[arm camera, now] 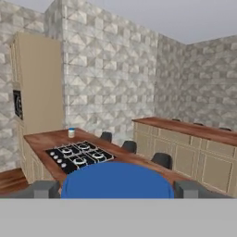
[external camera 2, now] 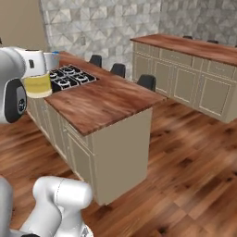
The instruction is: The dining table condiment station is running low on mayonnaise. Refill the condiment station by opening the cabinet and taking the mayonnaise from the cabinet and placing it on the dining table.
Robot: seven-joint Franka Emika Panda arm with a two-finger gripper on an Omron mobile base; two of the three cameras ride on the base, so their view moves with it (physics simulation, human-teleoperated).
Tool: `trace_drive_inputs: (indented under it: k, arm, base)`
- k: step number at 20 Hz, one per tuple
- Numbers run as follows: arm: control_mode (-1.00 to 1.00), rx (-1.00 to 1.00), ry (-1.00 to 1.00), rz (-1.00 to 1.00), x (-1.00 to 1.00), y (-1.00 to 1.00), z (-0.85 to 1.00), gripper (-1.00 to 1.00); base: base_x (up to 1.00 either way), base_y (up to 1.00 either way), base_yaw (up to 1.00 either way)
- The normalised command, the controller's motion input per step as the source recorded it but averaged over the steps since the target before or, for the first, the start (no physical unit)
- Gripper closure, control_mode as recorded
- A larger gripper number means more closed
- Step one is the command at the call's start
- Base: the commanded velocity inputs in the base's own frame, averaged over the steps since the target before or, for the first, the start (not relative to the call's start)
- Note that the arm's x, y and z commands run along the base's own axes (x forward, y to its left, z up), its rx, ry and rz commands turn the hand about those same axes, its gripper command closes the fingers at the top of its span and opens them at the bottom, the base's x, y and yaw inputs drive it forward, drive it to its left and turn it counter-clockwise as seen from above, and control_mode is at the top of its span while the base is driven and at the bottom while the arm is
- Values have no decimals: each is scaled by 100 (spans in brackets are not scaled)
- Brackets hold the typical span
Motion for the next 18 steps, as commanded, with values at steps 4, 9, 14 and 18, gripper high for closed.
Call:
trace_drive_inputs:
  k: [4, 9, 14, 18]
  arm:
    - [100, 0, 0, 0, 0, 0, 0, 100]
    - [100, 0, 0, 0, 0, 0, 0, 100]
    - [100, 0, 0, 0, 0, 0, 0, 100]
    - [100, 0, 0, 0, 0, 0, 0, 100]
  base:
    - [47, -100, 0]
    - [73, -100, 1]
    - [86, -100, 6]
    - [88, -100, 11]
